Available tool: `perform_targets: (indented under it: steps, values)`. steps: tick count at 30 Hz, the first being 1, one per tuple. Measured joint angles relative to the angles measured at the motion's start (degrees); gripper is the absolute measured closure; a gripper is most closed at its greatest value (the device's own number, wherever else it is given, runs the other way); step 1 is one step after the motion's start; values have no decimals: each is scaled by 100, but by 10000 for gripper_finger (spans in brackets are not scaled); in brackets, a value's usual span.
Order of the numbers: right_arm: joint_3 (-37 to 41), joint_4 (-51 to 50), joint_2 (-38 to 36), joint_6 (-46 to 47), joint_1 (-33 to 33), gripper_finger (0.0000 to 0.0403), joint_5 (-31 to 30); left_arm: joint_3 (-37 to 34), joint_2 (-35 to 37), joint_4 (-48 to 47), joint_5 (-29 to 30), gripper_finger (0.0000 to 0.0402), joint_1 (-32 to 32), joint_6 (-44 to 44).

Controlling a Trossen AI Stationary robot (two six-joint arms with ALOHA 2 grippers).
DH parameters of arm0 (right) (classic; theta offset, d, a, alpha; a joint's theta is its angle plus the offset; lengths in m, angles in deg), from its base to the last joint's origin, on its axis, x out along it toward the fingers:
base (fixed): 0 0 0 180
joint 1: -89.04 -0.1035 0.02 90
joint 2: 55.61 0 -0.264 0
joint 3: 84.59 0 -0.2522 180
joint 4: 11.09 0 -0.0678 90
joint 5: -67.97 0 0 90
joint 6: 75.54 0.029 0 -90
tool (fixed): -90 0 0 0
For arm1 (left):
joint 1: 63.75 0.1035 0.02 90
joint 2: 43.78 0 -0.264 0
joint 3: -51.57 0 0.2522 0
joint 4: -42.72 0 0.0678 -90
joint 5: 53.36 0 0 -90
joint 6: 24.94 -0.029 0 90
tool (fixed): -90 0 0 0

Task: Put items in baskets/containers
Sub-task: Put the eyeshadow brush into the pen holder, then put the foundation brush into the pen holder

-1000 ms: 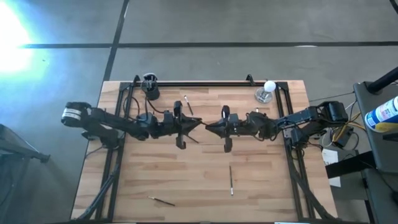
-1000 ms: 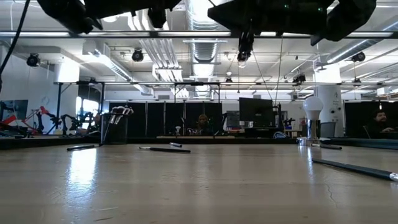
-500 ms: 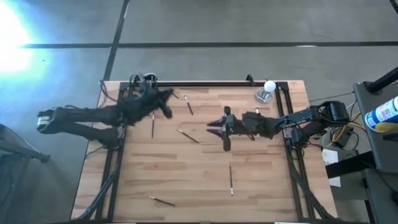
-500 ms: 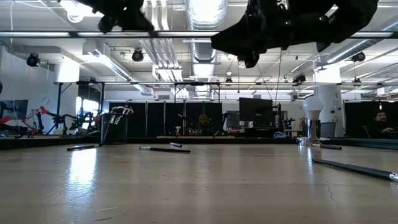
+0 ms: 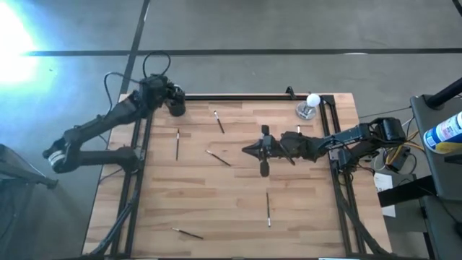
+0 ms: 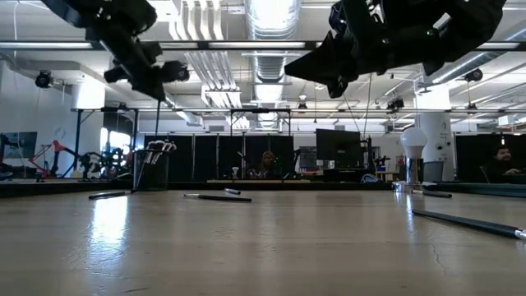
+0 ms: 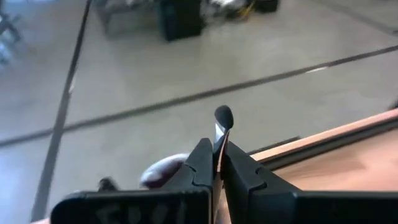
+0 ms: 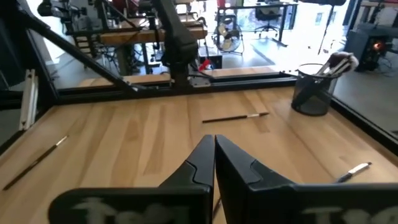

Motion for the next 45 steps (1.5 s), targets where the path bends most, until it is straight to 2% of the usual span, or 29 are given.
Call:
perform_targets:
  steps: [5, 13, 17, 24, 30, 33, 36, 40, 45]
  values:
    - [78, 4, -7, 39, -8, 394, 18, -20, -544, -41, -461, 390, 564, 37]
    - [111, 13, -9, 31, -6, 394, 14, -163, -1281, 146, -457, 390, 724, 94]
    - [114, 9, -9, 21, -6, 394, 14, -179, -1487, 199, -457, 371, 729, 206]
    - [122, 0, -9, 55, -6, 394, 14, -179, -1477, 197, -487, 329, 727, 179]
    - [125, -52, -9, 105, -6, 394, 1, -189, -984, 149, -748, 316, 639, -105]
    - [125, -121, -9, 103, -6, 394, 3, -199, -618, 138, -1133, 318, 367, -301]
    - [128, -219, -9, 99, -6, 394, 3, -199, -307, 134, -1561, 324, -189, -464]
    - [162, -273, -9, 61, -6, 394, 3, -199, -163, 127, -1705, 333, -1370, -585]
    - [182, -272, -9, -13, -6, 394, 3, -199, -476, 92, -1702, 335, -2870, -590]
